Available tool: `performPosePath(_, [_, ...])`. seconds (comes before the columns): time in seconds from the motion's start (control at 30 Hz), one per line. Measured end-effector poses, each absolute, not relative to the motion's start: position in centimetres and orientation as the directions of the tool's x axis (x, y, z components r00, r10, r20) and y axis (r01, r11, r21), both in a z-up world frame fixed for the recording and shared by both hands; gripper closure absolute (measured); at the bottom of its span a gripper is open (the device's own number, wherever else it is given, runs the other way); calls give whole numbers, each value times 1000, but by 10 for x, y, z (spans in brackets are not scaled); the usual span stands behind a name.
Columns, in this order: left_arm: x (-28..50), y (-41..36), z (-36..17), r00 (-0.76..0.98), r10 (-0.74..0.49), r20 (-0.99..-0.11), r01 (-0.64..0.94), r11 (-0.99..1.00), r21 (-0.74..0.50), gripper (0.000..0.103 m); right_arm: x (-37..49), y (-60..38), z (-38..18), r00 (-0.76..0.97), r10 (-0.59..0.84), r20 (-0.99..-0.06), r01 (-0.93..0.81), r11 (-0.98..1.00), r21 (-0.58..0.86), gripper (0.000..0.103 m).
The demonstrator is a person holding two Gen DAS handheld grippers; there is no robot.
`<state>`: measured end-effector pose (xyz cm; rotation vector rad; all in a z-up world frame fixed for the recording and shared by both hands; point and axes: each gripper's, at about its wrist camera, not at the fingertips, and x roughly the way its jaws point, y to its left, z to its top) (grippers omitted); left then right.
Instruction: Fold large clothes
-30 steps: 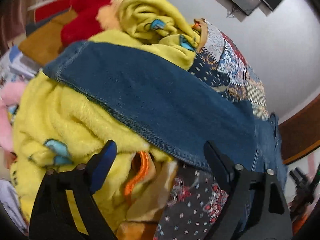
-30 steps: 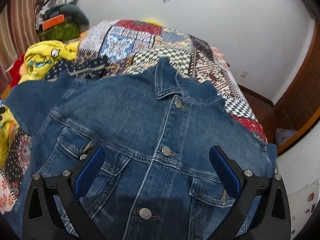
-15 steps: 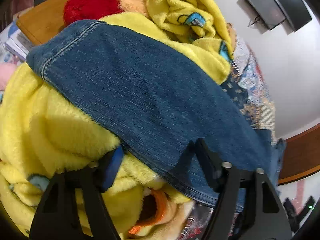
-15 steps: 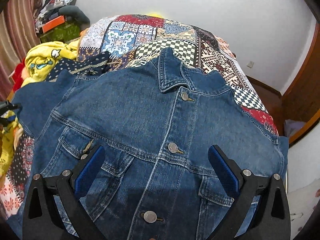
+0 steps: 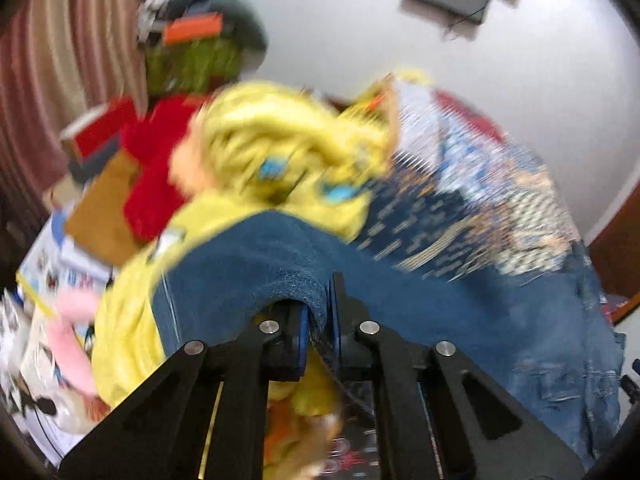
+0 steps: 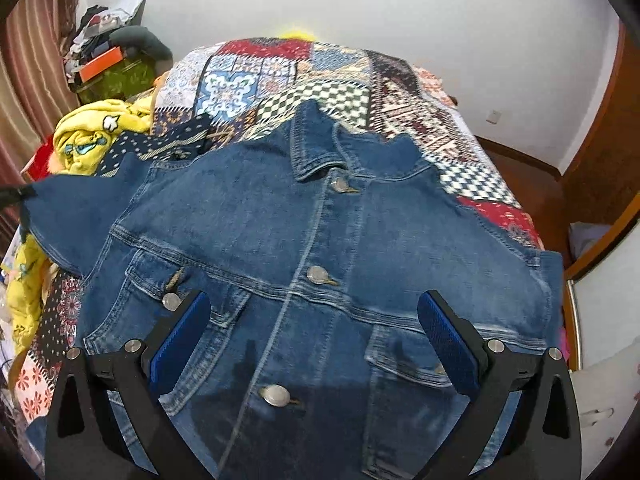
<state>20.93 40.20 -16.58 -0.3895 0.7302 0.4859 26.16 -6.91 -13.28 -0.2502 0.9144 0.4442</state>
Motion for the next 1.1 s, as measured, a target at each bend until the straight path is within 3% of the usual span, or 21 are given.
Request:
performPosePath(0.27, [256, 304, -76, 811, 174, -559, -332, 923, -194, 96, 259, -103, -115, 561, 271, -782, -442, 897, -6, 0])
performPosePath(0.43, [299, 216, -57, 853, 64, -519, -182, 967, -180, 96, 259, -129, -107, 566, 292, -771, -416, 909, 39, 0])
performPosePath(0.67, [350, 102, -99, 782, -111, -613, -5, 983, -185, 97, 255, -165, -101, 575, 291, -765, -393, 918, 53, 0])
performPosePath(0.83, [368, 33, -159, 643, -203, -739, 103, 979, -178, 97, 252, -188, -105, 575, 274, -771, -382, 923, 43, 0])
performPosePath(1.1, [359, -21, -221, 479, -171, -861, 220, 973, -71, 95, 249, -212, -118, 547, 244, -801, -354, 934, 44, 0])
